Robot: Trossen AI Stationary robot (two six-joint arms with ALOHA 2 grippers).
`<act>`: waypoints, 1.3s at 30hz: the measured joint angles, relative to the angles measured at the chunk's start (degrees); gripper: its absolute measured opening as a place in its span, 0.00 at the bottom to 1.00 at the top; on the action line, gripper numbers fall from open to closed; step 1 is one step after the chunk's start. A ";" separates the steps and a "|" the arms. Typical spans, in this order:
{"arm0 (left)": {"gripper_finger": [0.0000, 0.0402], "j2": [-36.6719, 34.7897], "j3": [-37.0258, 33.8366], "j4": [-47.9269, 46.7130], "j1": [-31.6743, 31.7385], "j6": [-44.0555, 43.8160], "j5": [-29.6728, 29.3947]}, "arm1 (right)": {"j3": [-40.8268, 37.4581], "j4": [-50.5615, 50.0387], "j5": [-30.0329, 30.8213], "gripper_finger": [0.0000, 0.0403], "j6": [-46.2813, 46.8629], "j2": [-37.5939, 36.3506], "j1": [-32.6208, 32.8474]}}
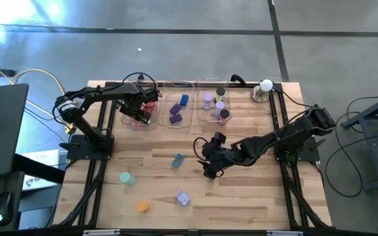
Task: Pick & Place Office items
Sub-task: Put the red charger adapter into the left transparent bin, then put the green hourglass into the right transparent bin
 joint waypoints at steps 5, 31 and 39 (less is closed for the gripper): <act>0.49 -0.41 0.00 0.01 0.02 -0.66 -1.29 | 0.00 0.00 0.00 0.76 0.00 0.00 0.00; 0.49 -29.51 5.16 -8.70 -10.41 -3.71 22.02 | 0.00 0.00 0.00 0.76 -0.37 0.00 0.00; 0.49 -32.74 5.14 -12.09 -24.92 -22.30 25.18 | 0.00 0.00 0.02 0.76 -0.41 0.00 0.00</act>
